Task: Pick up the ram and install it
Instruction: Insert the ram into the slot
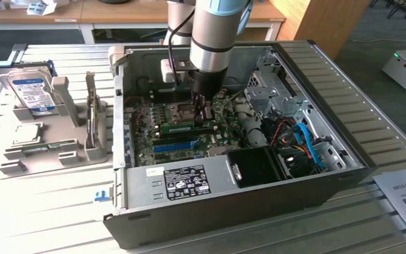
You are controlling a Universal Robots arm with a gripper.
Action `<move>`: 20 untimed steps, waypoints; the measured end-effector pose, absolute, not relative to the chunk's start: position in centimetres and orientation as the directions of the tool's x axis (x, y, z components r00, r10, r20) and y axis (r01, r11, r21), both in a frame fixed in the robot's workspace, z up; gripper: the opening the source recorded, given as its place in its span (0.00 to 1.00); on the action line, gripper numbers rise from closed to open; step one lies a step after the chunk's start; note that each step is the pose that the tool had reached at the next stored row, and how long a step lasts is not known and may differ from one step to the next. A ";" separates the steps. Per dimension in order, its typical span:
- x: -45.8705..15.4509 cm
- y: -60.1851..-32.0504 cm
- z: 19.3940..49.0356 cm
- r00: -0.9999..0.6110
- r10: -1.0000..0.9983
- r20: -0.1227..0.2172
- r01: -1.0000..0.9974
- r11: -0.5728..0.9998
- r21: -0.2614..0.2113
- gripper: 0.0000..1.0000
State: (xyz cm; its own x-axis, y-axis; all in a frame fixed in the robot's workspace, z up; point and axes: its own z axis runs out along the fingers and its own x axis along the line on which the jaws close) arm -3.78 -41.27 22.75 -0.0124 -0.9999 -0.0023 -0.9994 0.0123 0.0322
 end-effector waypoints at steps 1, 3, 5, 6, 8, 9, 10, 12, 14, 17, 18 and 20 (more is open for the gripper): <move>-3.8 -41.3 22.7 -0.012 -1.000 -0.002 -0.999 0.012 0.032 0.12; -3.8 -41.3 22.7 -0.012 -1.000 -0.002 -0.999 0.012 0.032 0.12; -3.8 -41.3 22.6 -0.012 -1.000 -0.002 -0.999 0.012 0.032 0.12; -3.8 -41.3 22.5 -0.012 -1.000 -0.002 -0.999 0.012 0.032 0.12; -3.8 -41.3 22.5 -0.012 -1.000 -0.002 -0.999 0.012 0.032 0.12; -3.8 -41.3 22.4 -0.012 -1.000 -0.002 -0.999 0.012 0.032 0.12; -3.8 -41.3 22.4 -0.012 -1.000 -0.002 -0.999 0.012 0.032 0.12; -3.8 -41.3 22.4 -0.012 -1.000 -0.002 -0.999 0.012 0.032 0.12; -3.8 -41.3 22.4 -0.012 -1.000 -0.002 -0.999 0.012 0.032 0.12; -3.8 -41.3 22.4 -0.012 -1.000 -0.002 -0.999 0.012 0.032 0.12; -3.8 -41.3 22.4 -0.012 -1.000 -0.002 -0.999 0.012 0.032 0.12; -3.8 -41.3 22.4 -0.012 -1.000 -0.002 -0.999 0.012 0.032 0.12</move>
State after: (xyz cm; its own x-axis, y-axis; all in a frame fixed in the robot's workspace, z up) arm -3.78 -41.27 22.41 -0.0124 -0.9999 -0.0022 -0.9994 0.0123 0.0322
